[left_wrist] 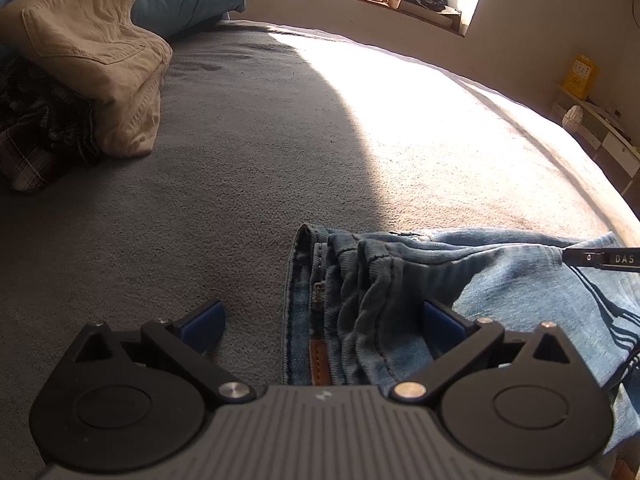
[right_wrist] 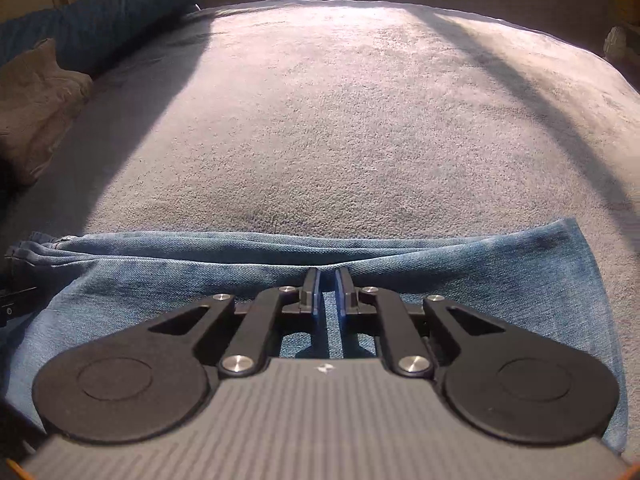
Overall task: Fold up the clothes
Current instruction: 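Press the open right gripper along the folded jeans to smooth them, then press both open grippers on the folded jeans to flatten them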
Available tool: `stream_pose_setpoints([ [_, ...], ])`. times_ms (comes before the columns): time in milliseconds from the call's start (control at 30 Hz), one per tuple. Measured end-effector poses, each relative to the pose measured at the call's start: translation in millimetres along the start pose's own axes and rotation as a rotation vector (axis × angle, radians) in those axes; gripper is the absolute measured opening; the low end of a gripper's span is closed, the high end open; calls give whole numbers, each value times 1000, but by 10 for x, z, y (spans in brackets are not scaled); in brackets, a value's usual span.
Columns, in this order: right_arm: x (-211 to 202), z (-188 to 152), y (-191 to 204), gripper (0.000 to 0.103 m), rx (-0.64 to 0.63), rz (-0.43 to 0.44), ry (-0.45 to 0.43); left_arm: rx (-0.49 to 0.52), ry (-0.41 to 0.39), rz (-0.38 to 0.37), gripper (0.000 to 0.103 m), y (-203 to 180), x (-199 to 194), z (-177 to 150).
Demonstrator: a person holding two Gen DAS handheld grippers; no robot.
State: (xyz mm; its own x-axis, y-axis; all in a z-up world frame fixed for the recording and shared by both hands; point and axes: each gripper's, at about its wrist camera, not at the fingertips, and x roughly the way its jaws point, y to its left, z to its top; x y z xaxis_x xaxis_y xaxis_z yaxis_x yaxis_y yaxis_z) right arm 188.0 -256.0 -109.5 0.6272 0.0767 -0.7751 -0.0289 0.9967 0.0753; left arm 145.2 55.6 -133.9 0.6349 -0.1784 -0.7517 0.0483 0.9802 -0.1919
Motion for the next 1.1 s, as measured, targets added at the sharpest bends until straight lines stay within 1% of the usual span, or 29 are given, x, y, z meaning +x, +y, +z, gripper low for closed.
stream_pose_setpoints([
  [133,-2,5,-32,9,55,0,6,3,15,5,103,-9,4,24],
  [167,-5,10,-38,10,64,9,13,0,17,8,103,-11,-2,21],
  [200,-9,10,-34,12,69,38,23,-3,18,12,103,-15,-11,14],
  [233,-13,9,-30,21,74,67,34,-1,15,15,103,-20,-24,2],
  [267,-17,9,-25,43,79,95,44,-1,8,18,103,-26,-35,-11],
  [300,-21,9,-21,59,84,124,54,-2,1,23,103,-33,-44,-24],
  [333,-25,9,-17,91,89,152,65,-6,-6,28,103,-38,-55,-31],
  [367,-39,9,-5,96,92,167,67,-6,-23,44,103,-46,-77,-30],
  [400,-83,9,24,97,87,140,43,-5,-44,65,103,-54,-104,-28],
  [467,-184,18,46,97,76,115,-12,-9,-97,139,101,-106,-236,0],
  [500,-222,22,26,97,87,126,-15,-14,-119,173,100,-137,-318,23],
  [533,-285,16,-12,97,109,134,-20,-20,-139,185,100,-164,-415,47],
  [600,-410,5,-87,97,154,151,-30,-14,-156,168,100,-250,-589,99],
  [667,-550,-40,-178,99,190,151,-51,33,-155,152,100,-409,-730,139],
  [733,-657,-107,-225,100,195,130,-70,113,-169,154,100,-636,-820,136],
  [800,-746,-193,-257,101,190,85,-92,162,-178,143,100,-849,-849,119],
  [867,-814,-290,-276,101,181,39,-102,181,-163,114,100,-1033,-829,31],
  [933,-854,-378,-259,102,157,8,-99,191,-107,121,100,-1144,-748,-93],
  [1000,-858,-500,-188,102,91,-20,-89,206,-45,137,100,-1209,-649,-235],
  [1067,-715,-617,-84,102,7,-51,-24,241,-7,163,100,-1224,-528,-389],
  [1100,-643,-676,-32,102,-35,-66,8,261,-13,172,100,-1229,-507,-449],
])
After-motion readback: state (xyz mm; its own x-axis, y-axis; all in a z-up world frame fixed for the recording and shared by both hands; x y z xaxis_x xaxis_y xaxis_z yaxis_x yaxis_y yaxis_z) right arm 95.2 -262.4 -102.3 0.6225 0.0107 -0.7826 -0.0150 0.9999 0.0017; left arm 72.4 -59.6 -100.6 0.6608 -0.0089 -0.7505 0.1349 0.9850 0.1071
